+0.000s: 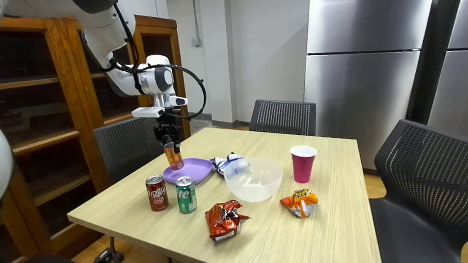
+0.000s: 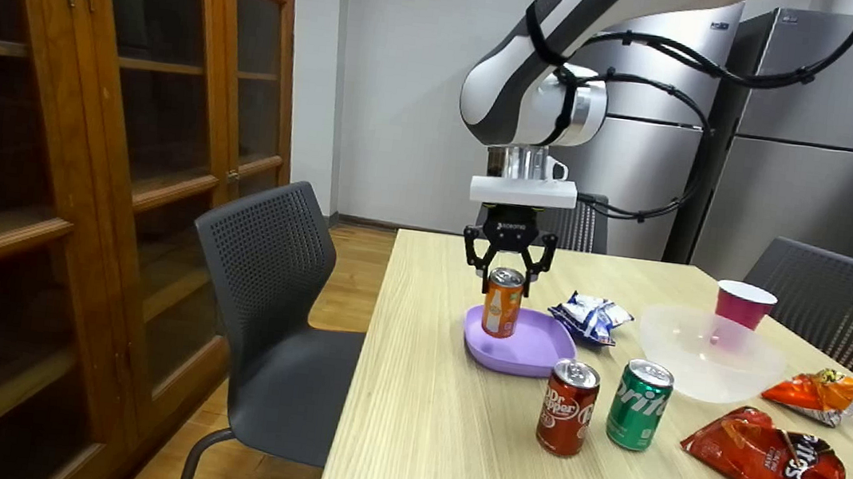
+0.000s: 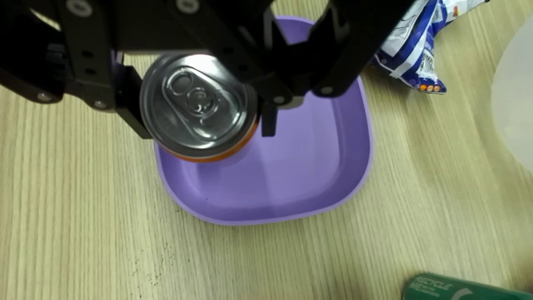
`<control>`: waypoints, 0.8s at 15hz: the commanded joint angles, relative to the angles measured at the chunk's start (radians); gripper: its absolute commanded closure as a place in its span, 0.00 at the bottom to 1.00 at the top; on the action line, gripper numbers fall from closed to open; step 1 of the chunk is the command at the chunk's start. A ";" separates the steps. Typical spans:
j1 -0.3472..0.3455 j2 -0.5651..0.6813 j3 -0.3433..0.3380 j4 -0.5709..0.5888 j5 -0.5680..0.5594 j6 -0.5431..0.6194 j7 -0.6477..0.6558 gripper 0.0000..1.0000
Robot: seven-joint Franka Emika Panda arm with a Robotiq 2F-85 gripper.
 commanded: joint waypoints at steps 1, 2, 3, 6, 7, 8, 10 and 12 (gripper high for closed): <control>-0.003 0.035 0.001 0.058 0.026 -0.040 0.032 0.61; -0.003 0.041 0.000 0.061 0.030 -0.041 0.034 0.61; -0.002 0.047 -0.001 0.064 0.034 -0.042 0.036 0.61; -0.002 0.063 -0.002 0.074 0.045 -0.043 0.040 0.61; -0.003 0.067 -0.002 0.076 0.050 -0.043 0.041 0.61; -0.002 0.071 -0.003 0.079 0.052 -0.043 0.042 0.61; -0.002 0.077 -0.003 0.085 0.056 -0.045 0.042 0.61; 0.000 0.080 -0.005 0.089 0.057 -0.048 0.049 0.61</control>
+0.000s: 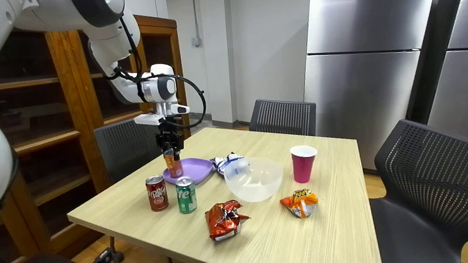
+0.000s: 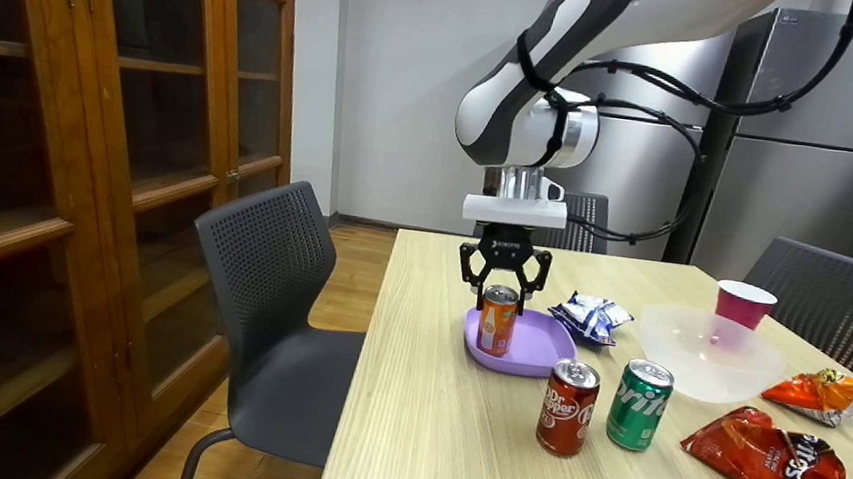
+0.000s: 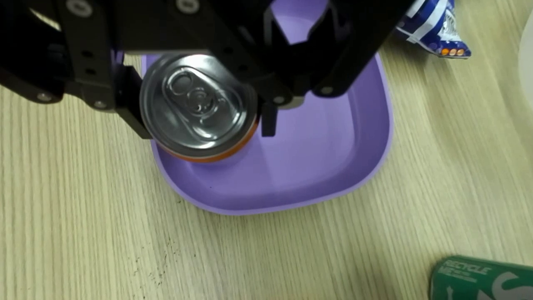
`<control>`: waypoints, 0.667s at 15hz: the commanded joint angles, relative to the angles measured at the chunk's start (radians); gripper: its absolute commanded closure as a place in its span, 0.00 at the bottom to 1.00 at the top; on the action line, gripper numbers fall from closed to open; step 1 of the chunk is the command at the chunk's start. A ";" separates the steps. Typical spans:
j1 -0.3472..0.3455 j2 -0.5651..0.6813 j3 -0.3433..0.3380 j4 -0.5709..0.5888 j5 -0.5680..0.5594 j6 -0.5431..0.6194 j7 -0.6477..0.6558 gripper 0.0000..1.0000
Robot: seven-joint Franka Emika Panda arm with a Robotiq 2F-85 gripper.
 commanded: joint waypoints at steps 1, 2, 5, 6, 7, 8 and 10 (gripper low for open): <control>-0.001 0.014 0.000 0.050 0.019 -0.049 0.030 0.39; 0.000 0.015 0.000 0.051 0.020 -0.049 0.033 0.11; 0.002 0.010 0.000 0.048 0.020 -0.049 0.041 0.01; 0.003 0.006 0.000 0.046 0.020 -0.049 0.044 0.00; 0.003 0.002 0.001 0.043 0.020 -0.047 0.046 0.00; 0.004 -0.008 0.001 0.033 0.020 -0.041 0.047 0.00; 0.007 -0.034 0.003 0.008 0.020 -0.026 0.050 0.00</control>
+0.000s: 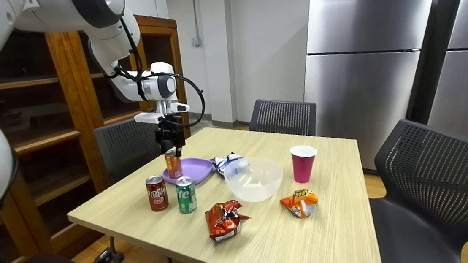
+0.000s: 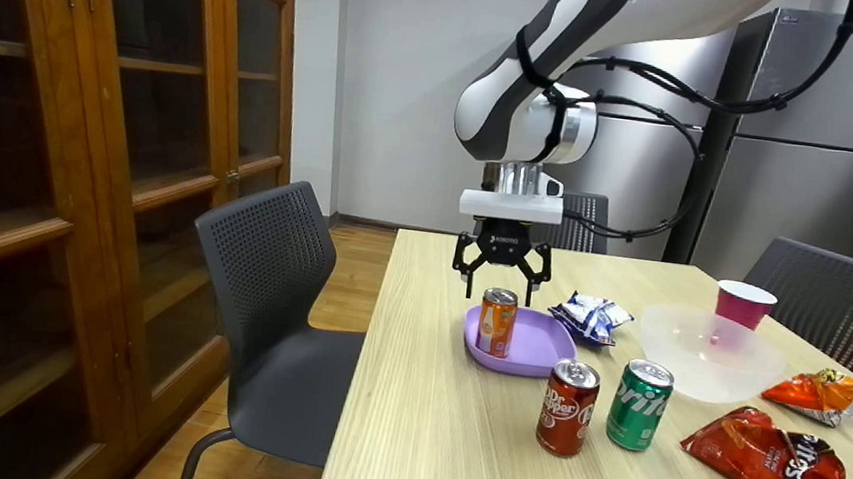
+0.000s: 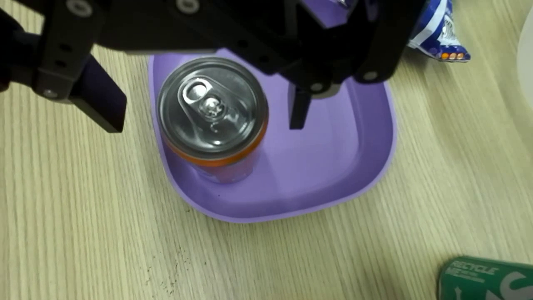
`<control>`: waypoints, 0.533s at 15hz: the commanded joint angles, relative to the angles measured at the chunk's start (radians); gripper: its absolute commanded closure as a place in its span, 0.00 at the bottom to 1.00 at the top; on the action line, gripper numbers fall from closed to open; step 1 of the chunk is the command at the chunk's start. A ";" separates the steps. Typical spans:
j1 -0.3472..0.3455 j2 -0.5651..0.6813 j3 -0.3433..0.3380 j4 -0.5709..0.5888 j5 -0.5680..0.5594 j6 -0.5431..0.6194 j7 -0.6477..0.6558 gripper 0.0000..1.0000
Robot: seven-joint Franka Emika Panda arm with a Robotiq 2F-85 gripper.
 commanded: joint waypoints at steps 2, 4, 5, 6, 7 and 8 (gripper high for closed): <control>0.016 -0.075 0.001 -0.048 0.005 -0.006 0.027 0.00; 0.028 -0.117 -0.001 -0.085 -0.009 0.012 0.029 0.00; 0.033 -0.142 -0.001 -0.107 -0.014 0.020 0.028 0.00; 0.040 -0.170 -0.002 -0.131 -0.024 0.024 0.024 0.00; 0.046 -0.196 -0.003 -0.153 -0.035 0.026 0.020 0.00; 0.053 -0.227 -0.003 -0.178 -0.050 0.023 0.016 0.00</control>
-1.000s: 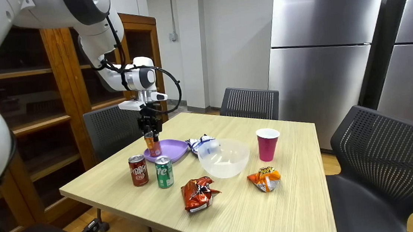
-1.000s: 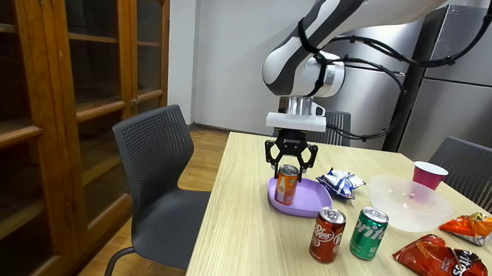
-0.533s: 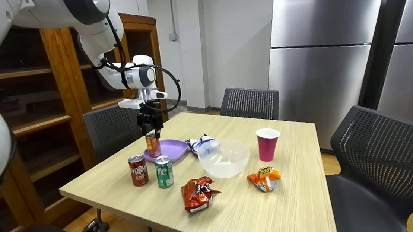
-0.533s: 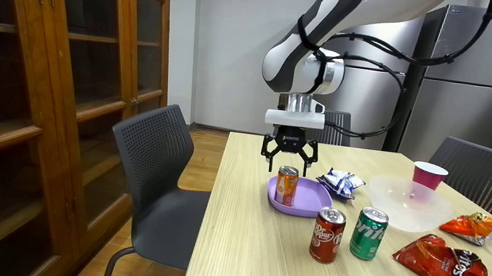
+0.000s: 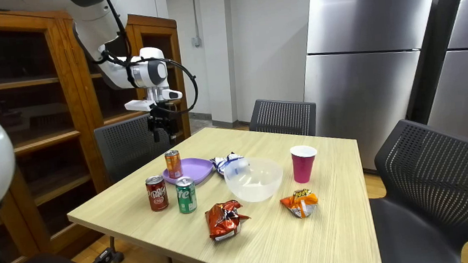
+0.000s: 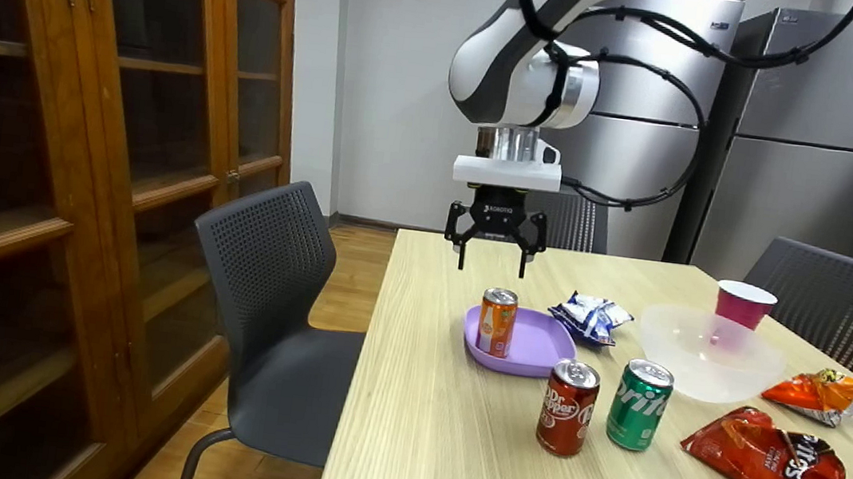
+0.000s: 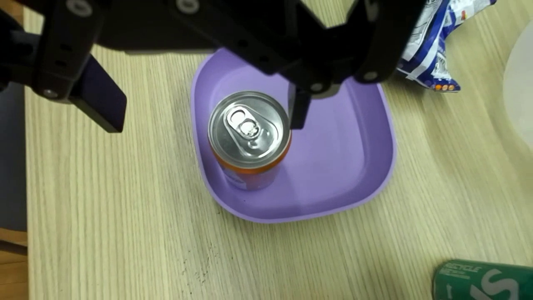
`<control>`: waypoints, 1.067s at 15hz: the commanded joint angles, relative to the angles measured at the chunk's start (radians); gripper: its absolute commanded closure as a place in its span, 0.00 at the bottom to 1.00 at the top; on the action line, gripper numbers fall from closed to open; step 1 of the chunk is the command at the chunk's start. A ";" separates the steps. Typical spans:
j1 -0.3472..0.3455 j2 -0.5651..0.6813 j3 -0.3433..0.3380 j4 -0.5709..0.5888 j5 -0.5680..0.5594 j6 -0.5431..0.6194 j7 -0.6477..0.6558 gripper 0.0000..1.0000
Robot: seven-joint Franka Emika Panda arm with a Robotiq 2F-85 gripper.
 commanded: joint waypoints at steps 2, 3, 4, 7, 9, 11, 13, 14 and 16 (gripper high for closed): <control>0.004 -0.048 0.009 -0.037 -0.023 -0.003 0.004 0.00; 0.006 -0.068 0.011 -0.055 -0.026 -0.003 0.004 0.00; 0.007 -0.081 0.012 -0.067 -0.027 -0.003 0.005 0.00; 0.006 -0.088 0.011 -0.082 -0.028 0.000 0.005 0.00; 0.006 -0.088 0.011 -0.086 -0.028 0.002 0.005 0.00; 0.006 -0.088 0.011 -0.087 -0.028 0.003 0.005 0.00; 0.006 -0.088 0.011 -0.087 -0.028 0.003 0.005 0.00; 0.006 -0.088 0.011 -0.087 -0.028 0.004 0.005 0.00; 0.008 -0.093 0.011 -0.093 -0.031 0.007 0.002 0.00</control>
